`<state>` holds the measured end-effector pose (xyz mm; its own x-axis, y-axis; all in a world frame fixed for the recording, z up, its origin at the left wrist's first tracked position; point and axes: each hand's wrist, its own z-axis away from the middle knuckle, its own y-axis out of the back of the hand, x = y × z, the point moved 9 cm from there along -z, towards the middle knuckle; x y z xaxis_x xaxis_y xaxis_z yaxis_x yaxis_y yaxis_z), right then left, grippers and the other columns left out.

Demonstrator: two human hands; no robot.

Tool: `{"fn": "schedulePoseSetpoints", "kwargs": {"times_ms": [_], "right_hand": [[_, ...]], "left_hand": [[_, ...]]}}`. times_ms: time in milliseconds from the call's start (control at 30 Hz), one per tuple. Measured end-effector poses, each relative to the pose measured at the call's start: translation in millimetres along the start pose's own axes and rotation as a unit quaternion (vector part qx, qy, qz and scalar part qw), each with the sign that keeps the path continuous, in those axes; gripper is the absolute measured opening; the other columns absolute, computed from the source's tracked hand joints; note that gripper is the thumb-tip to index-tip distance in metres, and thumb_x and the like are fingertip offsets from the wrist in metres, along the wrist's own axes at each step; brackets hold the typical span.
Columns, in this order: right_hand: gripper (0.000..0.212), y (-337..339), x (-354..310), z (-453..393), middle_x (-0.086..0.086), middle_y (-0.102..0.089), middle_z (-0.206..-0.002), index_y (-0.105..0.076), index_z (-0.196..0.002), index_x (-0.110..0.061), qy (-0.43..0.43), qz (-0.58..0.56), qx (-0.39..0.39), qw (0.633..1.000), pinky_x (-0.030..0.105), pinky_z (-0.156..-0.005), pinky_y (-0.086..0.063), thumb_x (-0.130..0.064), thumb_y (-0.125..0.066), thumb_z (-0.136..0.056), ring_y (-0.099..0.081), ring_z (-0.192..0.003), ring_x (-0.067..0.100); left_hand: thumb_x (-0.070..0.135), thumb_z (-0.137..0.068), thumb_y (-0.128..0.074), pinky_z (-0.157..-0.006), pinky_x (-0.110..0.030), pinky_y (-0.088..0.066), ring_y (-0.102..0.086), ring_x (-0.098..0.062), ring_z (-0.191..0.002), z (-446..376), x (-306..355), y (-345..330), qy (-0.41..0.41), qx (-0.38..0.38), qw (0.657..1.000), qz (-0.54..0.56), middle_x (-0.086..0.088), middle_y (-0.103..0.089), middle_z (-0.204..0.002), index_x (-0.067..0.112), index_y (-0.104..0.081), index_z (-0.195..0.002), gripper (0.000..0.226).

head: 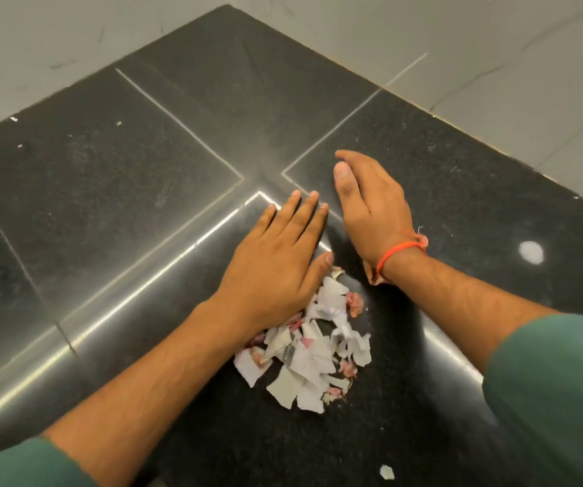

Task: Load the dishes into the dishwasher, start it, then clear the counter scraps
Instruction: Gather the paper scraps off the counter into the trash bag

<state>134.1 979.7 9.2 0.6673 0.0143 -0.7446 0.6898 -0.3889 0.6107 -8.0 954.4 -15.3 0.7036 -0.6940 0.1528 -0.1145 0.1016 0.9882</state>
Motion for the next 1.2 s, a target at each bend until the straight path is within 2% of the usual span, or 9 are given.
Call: {"fn": "schedulePoseSetpoints", "kwargs": {"times_ms": [133, 267, 367, 500, 633, 800, 1000, 1100, 1200], "right_hand": [[0.05, 8, -1, 0, 0.004, -0.066, -0.126, -0.064, -0.127, -0.011, 0.002, -0.027, 0.017, 0.999, 0.028, -0.101, -0.042, -0.042, -0.034, -0.102, -0.057, -0.119, 0.016], [0.055, 11, -4, 4, 0.007, -0.071, -0.104, -0.07, -0.101, -0.006, -0.03, -0.031, 0.007, 0.999, 0.042, -0.093, -0.046, -0.045, -0.031, -0.101, -0.062, -0.101, 0.021], [0.06, 7, -7, 6, 0.008, -0.073, -0.103, -0.074, -0.097, -0.009, -0.037, -0.014, -0.05, 0.998, 0.043, -0.096, -0.044, -0.049, -0.029, -0.1, -0.064, -0.103, 0.025], [0.055, 10, -11, 35, 0.006, -0.071, -0.12, -0.076, -0.101, -0.012, -0.047, -0.062, -0.16, 0.984, 0.038, -0.11, -0.037, -0.042, -0.031, -0.103, -0.059, -0.119, 0.02], [0.058, 13, -23, 96, -0.001, -0.058, -0.143, -0.072, -0.116, -0.018, 0.033, -0.013, -0.287, 0.957, 0.026, -0.12, -0.021, -0.046, -0.023, -0.102, -0.045, -0.138, 0.013], [0.051, 27, -36, 169, -0.014, -0.043, -0.154, -0.062, -0.136, -0.022, 0.058, -0.062, -0.327, 0.941, 0.029, -0.125, -0.017, -0.046, -0.028, -0.104, -0.028, -0.145, -0.005], [0.048, 48, -33, 159, -0.007, -0.061, -0.139, -0.068, -0.127, -0.017, 0.018, -0.121, -0.216, 0.969, 0.037, -0.114, -0.04, -0.04, -0.035, -0.103, -0.049, -0.135, 0.002], [0.051, 36, -38, 129, -0.006, -0.049, -0.151, -0.059, -0.138, -0.019, 0.053, -0.022, -0.217, 0.974, 0.031, -0.121, -0.029, -0.043, -0.031, -0.104, -0.033, -0.145, 0.001], [0.064, 4, -44, 121, -0.003, -0.031, -0.162, -0.044, -0.151, -0.019, 0.102, 0.105, -0.318, 0.937, 0.036, -0.125, -0.016, -0.052, -0.019, -0.101, -0.015, -0.153, 0.008]], "left_hand": [[0.056, -0.106, -0.015, -0.13, -0.042, -0.002, 0.005, -0.018, -0.158, 21, 48, -4, -0.027, -0.01, 1.0, 0.012, -0.006, -0.005, -0.171, 0.014, -0.012, -0.164, 0.071], [0.045, -0.108, -0.03, -0.129, -0.037, -0.012, -0.013, -0.012, -0.157, 37, 71, 7, -0.042, 0.024, 0.99, 0.136, -0.001, -0.024, -0.169, 0.017, -0.032, -0.159, 0.058], [0.025, -0.105, -0.048, -0.12, -0.026, -0.032, -0.04, -0.001, -0.143, 54, 42, 28, 0.084, 0.13, 0.926, 0.343, 0.007, -0.049, -0.154, 0.021, -0.056, -0.145, 0.041], [0.017, -0.104, -0.052, -0.113, -0.023, -0.038, -0.051, 0.001, -0.129, 91, -7, 45, 0.202, 0.227, 0.893, 0.331, 0.009, -0.061, -0.136, 0.019, -0.07, -0.126, 0.028], [0.041, -0.105, -0.039, -0.123, -0.046, -0.029, -0.033, -0.012, -0.149, 117, -25, 24, 0.247, 0.137, 0.931, 0.23, 0.005, -0.043, -0.158, 0.022, -0.055, -0.145, 0.047], [0.056, -0.105, -0.012, -0.13, -0.04, -0.006, 0.007, -0.007, -0.157, 118, 54, 0, 0.089, 0.011, 0.99, 0.106, 0.007, -0.006, -0.171, 0.023, -0.016, -0.164, 0.067], [0.05, -0.107, -0.023, -0.127, -0.038, -0.02, -0.01, 0.002, -0.155, 121, 48, 12, 0.105, 0.082, 0.96, 0.246, 0.01, -0.02, -0.169, 0.023, -0.024, -0.162, 0.061], [0.05, -0.107, -0.025, -0.127, -0.045, -0.023, -0.011, 0.001, -0.155, 124, 34, 15, 0.167, 0.129, 0.935, 0.287, 0.012, -0.017, -0.17, 0.027, -0.024, -0.162, 0.06], [0.05, -0.107, -0.025, -0.126, -0.047, -0.024, -0.01, 0.004, -0.154, 124, 29, 14, 0.187, 0.138, 0.93, 0.285, 0.012, -0.017, -0.17, 0.03, -0.024, -0.162, 0.059]]}}
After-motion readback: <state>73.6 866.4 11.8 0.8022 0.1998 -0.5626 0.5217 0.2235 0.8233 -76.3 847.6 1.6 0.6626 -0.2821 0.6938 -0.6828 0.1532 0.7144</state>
